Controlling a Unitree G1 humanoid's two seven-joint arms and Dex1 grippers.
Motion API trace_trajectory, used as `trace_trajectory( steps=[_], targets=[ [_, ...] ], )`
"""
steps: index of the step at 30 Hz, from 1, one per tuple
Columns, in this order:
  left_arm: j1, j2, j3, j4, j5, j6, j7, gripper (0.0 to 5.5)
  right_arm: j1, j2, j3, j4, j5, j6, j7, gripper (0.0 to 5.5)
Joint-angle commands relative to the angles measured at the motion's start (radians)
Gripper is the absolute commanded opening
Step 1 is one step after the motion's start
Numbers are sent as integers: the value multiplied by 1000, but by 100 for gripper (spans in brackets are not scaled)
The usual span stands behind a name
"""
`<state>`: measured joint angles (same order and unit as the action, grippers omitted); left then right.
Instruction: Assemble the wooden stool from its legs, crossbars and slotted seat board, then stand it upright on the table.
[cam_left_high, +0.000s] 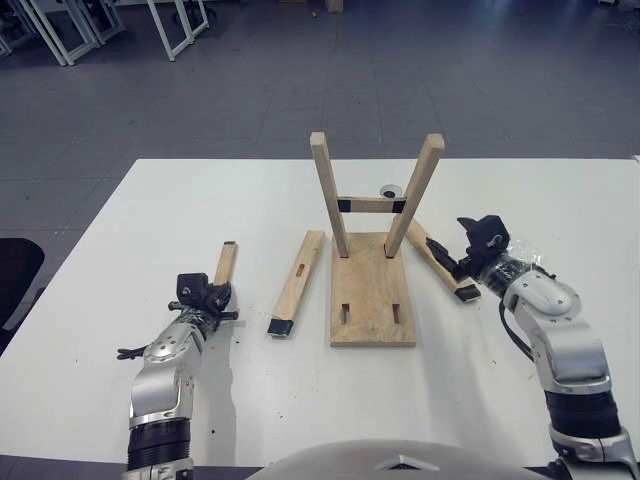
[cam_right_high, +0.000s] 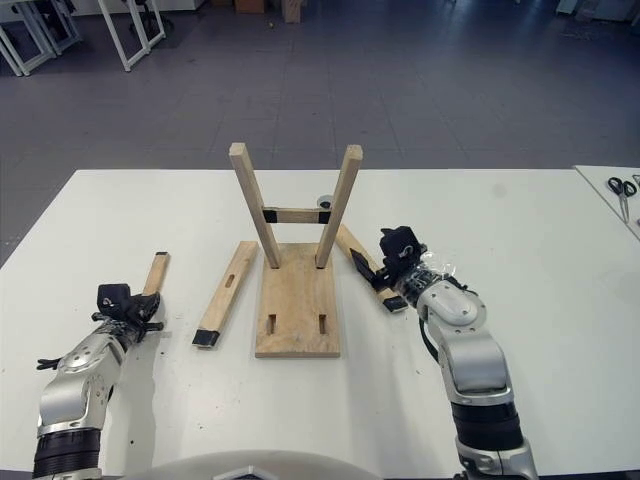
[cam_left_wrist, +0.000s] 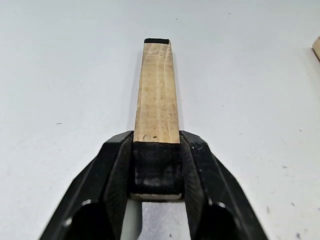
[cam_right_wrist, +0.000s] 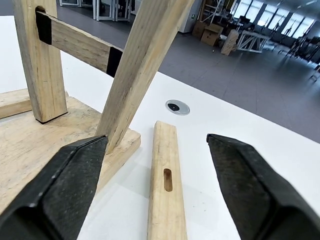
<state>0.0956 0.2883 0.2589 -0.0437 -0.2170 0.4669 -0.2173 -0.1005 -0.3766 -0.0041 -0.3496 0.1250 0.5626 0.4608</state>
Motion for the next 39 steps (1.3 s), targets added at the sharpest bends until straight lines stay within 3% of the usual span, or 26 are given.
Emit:
trace_trajectory(
  steps=[1, 3, 7, 12, 18, 24, 39],
  targets=[
    [-76, -16, 5, -14, 11, -229, -11, 132, -25, 73, -86, -55, 197, 210, 5, 443],
    [-90, -22, 1, -9, 3, -378, -52, 132, -31, 115, -138, -93, 362, 369, 21, 471],
    [-102, -44, -35, -41, -66, -575, -179, 132, -79, 199, -263, -144, 655, 582, -23, 471],
    [-131, 5, -210, -150, -11, -748, -370, 132, -169, 275, -360, -139, 981, 710, -158, 471],
    [-169, 31, -355, -262, 10, -747, -455, 132, -251, 326, -350, -83, 1294, 631, -400, 471],
    [-157, 51, -394, -260, 14, -740, -477, 132, -300, 284, -276, -73, 1474, 511, -507, 471],
    [-162, 104, -364, -203, 136, -848, -424, 132, -294, 94, -166, -84, 1425, 369, -480, 179]
  ],
)
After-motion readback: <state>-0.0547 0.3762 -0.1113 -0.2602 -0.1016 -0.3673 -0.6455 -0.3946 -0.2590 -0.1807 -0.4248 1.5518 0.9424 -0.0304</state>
